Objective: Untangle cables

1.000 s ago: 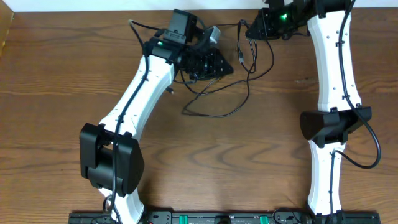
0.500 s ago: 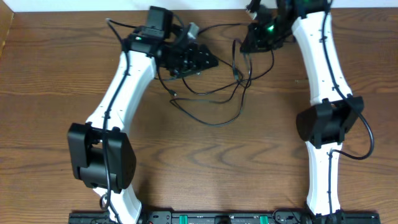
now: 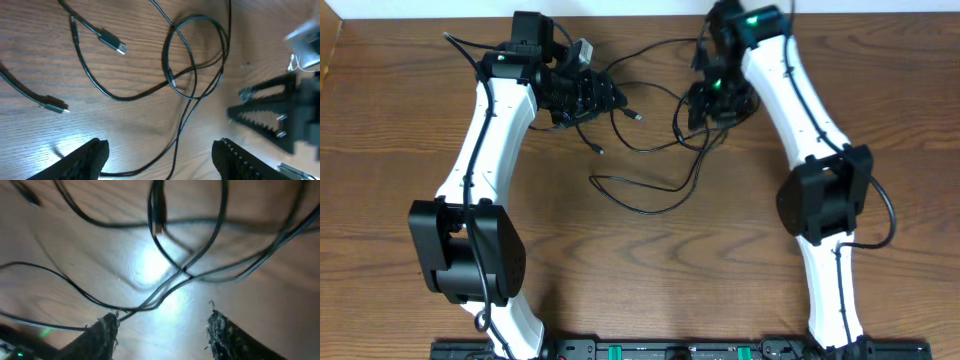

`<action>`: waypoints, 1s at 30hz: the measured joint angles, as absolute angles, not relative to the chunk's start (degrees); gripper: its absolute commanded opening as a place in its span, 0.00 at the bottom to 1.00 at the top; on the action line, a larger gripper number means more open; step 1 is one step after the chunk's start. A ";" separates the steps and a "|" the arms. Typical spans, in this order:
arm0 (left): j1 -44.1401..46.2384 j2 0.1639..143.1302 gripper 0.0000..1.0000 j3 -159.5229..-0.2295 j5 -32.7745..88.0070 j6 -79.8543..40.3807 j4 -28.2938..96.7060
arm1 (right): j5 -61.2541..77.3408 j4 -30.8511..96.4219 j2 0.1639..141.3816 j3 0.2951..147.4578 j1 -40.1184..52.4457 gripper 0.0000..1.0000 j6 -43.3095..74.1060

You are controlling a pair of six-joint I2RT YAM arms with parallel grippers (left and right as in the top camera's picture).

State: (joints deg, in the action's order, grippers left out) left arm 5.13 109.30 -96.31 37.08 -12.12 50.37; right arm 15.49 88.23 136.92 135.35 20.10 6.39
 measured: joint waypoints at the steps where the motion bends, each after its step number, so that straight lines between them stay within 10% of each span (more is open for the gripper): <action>1: 5.13 109.30 0.71 -96.31 36.80 -11.97 50.39 | 14.55 88.38 136.92 133.93 20.99 0.69 6.94; 30: 4.95 109.27 0.71 -96.31 29.61 -11.51 52.03 | 5.56 66.41 136.86 113.71 23.86 0.50 33.98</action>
State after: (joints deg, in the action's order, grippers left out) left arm 4.95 109.27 -96.31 29.61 -11.51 52.03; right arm 5.56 66.41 136.86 113.71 23.86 33.98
